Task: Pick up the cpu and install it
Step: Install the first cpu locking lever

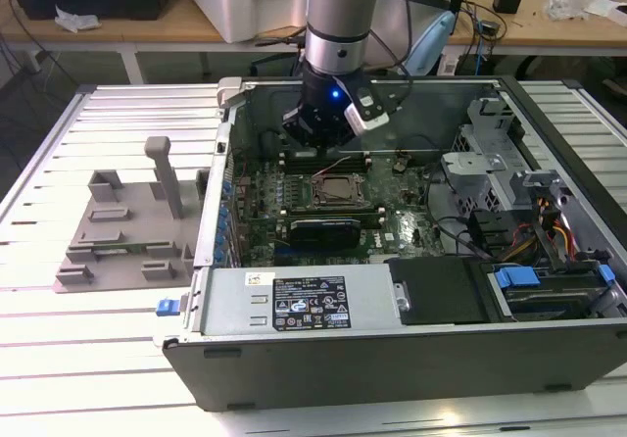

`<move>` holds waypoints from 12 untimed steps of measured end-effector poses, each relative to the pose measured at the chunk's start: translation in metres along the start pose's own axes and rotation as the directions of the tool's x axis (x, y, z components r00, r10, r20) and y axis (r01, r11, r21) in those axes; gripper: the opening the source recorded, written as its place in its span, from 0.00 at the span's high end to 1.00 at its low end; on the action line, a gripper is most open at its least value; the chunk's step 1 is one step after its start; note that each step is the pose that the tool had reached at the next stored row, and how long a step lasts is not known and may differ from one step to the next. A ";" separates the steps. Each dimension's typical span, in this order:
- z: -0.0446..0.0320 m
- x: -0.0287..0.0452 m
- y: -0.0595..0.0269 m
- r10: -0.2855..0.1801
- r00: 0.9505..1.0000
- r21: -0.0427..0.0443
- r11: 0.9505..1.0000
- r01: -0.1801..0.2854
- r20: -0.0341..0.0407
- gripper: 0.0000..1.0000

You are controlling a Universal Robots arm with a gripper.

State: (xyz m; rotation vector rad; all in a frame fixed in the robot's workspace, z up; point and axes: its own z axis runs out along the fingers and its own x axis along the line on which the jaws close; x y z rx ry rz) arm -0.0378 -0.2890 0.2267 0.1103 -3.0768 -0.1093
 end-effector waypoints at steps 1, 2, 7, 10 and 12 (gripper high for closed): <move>0.0015 -0.0003 0.0008 -0.001 1.000 0.000 1.000 0.001 0.000 0.89; 0.0036 -0.0014 0.0017 -0.002 1.000 0.000 1.000 0.002 0.000 0.89; 0.0084 -0.0127 0.0053 -0.004 1.000 0.000 1.000 0.004 -0.002 0.89; 0.0098 -0.0229 0.0045 -0.004 1.000 0.000 1.000 0.004 -0.004 0.89; 0.0118 -0.0288 0.0039 -0.003 1.000 0.000 1.000 0.003 -0.005 0.89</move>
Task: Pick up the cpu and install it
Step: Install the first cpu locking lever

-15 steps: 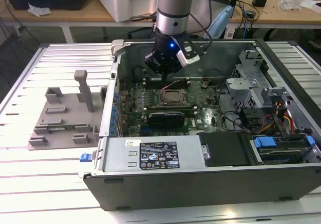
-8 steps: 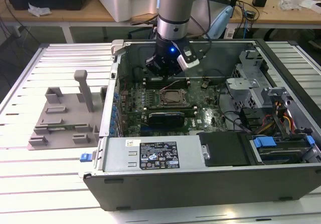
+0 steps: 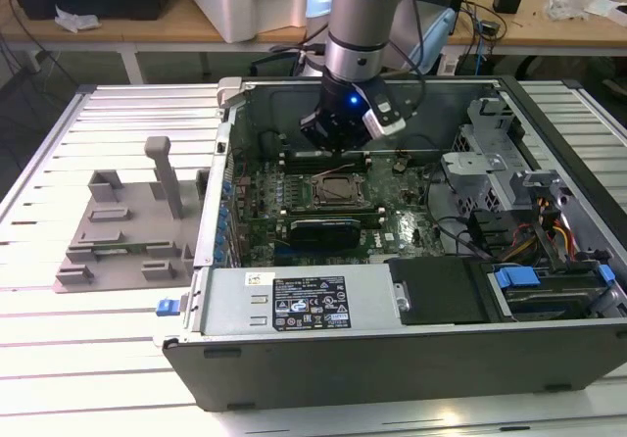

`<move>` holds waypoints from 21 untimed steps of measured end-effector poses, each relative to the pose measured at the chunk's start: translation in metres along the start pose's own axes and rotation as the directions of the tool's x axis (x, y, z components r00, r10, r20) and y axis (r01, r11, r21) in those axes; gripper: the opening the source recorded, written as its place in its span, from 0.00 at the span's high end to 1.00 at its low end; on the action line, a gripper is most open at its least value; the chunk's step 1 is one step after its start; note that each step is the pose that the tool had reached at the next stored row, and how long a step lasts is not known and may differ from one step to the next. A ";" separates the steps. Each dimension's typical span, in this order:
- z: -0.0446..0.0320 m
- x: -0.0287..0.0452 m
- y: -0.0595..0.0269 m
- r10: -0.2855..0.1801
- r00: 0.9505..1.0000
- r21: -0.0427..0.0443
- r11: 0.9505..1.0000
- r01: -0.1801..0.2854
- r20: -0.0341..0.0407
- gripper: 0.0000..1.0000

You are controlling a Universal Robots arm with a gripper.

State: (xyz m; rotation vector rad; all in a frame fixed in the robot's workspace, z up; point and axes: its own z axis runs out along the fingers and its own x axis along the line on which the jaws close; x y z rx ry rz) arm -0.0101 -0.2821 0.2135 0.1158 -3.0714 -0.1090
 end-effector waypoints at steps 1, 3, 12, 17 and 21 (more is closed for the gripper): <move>0.0009 -0.0009 -0.0001 0.000 1.000 0.000 1.000 0.000 0.000 0.89; 0.0026 -0.0026 -0.0004 0.000 1.000 0.000 1.000 0.000 -0.001 0.89; 0.0066 -0.0118 -0.0016 0.000 1.000 0.000 1.000 0.000 -0.003 0.89; 0.0090 -0.0138 -0.0029 0.000 1.000 0.000 1.000 0.000 -0.003 0.89; 0.0096 -0.0137 -0.0074 0.000 1.000 -0.001 1.000 0.000 -0.003 0.89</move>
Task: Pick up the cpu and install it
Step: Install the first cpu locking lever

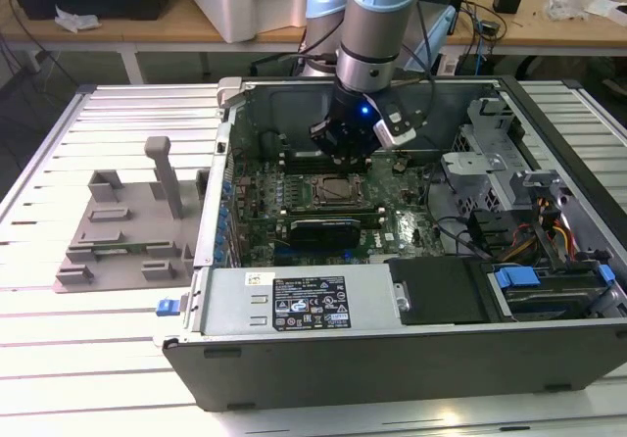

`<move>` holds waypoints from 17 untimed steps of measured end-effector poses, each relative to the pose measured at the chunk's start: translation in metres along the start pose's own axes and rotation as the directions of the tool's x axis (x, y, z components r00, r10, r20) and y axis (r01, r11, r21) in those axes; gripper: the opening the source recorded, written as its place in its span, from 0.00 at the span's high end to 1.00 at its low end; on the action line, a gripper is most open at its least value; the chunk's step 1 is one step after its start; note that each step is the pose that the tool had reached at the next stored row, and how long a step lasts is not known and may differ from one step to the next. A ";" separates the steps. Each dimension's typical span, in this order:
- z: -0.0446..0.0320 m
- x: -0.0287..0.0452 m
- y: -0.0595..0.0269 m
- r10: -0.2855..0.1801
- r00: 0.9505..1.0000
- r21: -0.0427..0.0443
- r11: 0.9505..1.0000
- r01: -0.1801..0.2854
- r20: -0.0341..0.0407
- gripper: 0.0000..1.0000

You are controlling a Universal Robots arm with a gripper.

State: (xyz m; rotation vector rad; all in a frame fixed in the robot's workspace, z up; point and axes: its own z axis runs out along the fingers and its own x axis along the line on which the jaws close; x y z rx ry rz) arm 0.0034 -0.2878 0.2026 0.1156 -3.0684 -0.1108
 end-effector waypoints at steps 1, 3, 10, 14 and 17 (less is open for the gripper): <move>0.0000 0.0001 -0.0003 0.000 1.000 0.001 1.000 0.000 0.000 0.89; 0.0014 -0.0008 0.0000 0.000 1.000 0.002 1.000 0.000 -0.001 0.89; -0.0039 -0.0026 0.0028 0.000 1.000 0.001 1.000 0.000 0.000 0.89; -0.0100 -0.0018 -0.0013 0.000 1.000 0.001 1.000 0.000 0.000 0.89; -0.0110 -0.0007 -0.0148 0.000 1.000 0.001 1.000 0.000 0.000 0.89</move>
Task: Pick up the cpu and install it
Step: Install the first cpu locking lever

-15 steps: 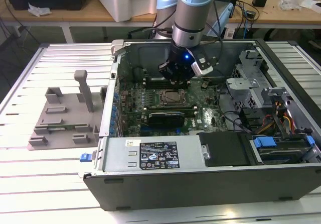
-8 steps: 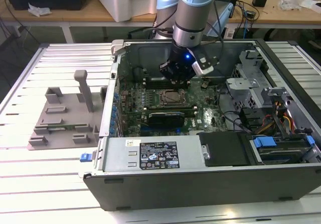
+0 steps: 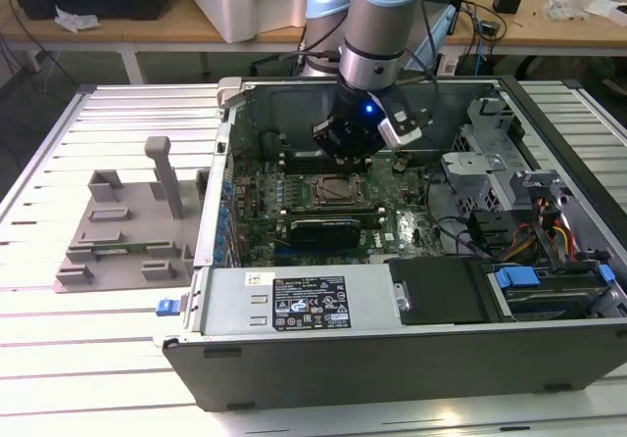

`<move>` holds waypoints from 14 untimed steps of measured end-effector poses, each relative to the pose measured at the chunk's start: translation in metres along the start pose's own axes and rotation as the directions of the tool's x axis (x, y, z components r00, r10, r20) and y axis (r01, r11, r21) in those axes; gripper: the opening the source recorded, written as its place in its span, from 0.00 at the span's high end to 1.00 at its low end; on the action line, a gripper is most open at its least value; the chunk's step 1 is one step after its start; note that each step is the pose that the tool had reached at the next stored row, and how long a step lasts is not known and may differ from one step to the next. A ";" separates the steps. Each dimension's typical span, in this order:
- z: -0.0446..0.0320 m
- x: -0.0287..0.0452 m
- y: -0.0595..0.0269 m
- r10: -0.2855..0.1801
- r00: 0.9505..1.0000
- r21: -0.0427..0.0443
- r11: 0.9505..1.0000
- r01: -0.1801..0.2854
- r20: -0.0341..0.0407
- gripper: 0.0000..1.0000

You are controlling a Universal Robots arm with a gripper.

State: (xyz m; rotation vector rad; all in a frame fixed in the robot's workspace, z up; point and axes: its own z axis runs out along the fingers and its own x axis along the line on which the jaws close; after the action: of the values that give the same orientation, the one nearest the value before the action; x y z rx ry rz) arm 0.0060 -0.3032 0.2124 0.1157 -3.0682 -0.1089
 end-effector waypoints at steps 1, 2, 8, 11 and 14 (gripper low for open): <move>-0.0002 0.0003 -0.0045 0.000 1.000 0.000 1.000 0.000 0.000 0.89; -0.0006 0.0007 -0.0091 0.000 1.000 0.000 1.000 0.000 0.000 0.89; -0.0028 0.0032 -0.0415 0.000 1.000 0.000 1.000 0.000 0.000 0.89; -0.0074 0.0039 -0.0455 0.000 1.000 0.000 1.000 0.000 0.000 0.89; -0.0225 0.0048 -0.0446 0.000 1.000 0.000 1.000 0.000 0.000 0.89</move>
State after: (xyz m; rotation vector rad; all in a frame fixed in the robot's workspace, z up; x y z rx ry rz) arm 0.0060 -0.3494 0.2318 0.1158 -3.0683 -0.1091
